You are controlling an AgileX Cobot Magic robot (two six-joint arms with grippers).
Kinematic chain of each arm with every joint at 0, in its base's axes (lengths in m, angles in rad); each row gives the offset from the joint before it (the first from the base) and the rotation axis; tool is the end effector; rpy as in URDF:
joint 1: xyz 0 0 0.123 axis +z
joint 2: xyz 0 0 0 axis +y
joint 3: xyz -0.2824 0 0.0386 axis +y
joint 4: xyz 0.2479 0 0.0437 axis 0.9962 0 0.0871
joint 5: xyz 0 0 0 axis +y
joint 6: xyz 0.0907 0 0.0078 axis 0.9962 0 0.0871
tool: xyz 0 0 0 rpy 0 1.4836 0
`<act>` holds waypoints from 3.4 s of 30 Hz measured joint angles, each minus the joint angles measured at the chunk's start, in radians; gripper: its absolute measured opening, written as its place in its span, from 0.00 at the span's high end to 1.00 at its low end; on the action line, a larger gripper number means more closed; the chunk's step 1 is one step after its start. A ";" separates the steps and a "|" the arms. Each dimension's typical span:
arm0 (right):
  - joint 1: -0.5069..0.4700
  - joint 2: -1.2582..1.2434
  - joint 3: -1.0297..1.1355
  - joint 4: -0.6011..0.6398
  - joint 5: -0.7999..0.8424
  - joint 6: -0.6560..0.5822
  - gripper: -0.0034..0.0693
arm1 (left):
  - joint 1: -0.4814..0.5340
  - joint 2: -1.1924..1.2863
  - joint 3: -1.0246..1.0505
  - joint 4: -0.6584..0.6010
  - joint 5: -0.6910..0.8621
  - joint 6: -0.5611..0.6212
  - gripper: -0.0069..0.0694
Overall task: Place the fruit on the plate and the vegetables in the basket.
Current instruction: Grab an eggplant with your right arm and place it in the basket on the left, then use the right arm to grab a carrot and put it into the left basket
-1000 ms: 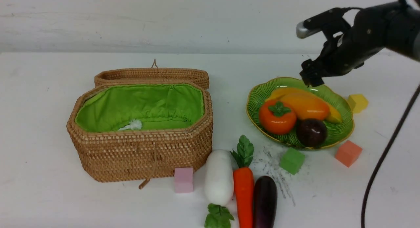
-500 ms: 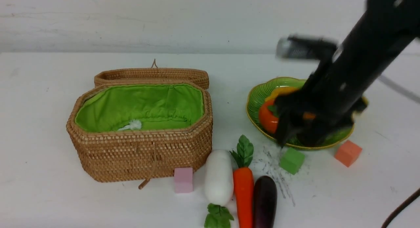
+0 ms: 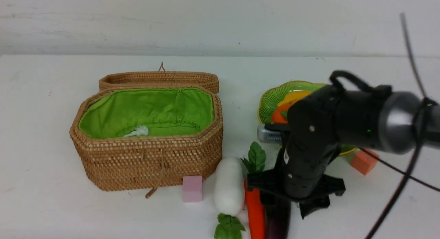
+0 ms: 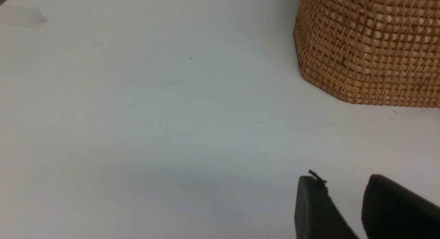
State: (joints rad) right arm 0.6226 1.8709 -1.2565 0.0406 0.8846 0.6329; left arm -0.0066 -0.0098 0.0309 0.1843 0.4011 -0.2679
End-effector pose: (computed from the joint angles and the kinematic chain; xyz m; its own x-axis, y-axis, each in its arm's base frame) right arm 0.2928 0.2137 0.1843 -0.9935 0.0398 -0.1065 0.0267 0.9922 0.1217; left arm 0.0519 0.0062 0.1678 -0.3155 -0.0954 -0.9441 -0.0924 0.9933 -0.0695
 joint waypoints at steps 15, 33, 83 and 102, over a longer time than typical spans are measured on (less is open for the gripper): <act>-0.015 -0.106 -0.059 -0.041 0.041 -0.196 0.39 | 0.000 0.000 0.000 0.000 0.000 0.000 0.62; 0.074 0.080 -0.486 0.144 -0.696 -1.220 0.39 | 0.000 0.000 0.000 0.000 0.001 0.000 0.60; 0.017 0.000 -0.250 0.118 0.125 -0.358 0.25 | 0.000 0.000 0.000 0.001 0.001 0.000 0.60; 0.024 0.132 -0.175 0.070 0.072 -0.319 0.53 | 0.000 0.000 0.000 0.001 0.001 0.000 0.60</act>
State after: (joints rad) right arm 0.6470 2.0025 -1.4318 0.1103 0.9567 0.3137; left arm -0.0066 -0.0098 0.0309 0.1852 0.4021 -0.2679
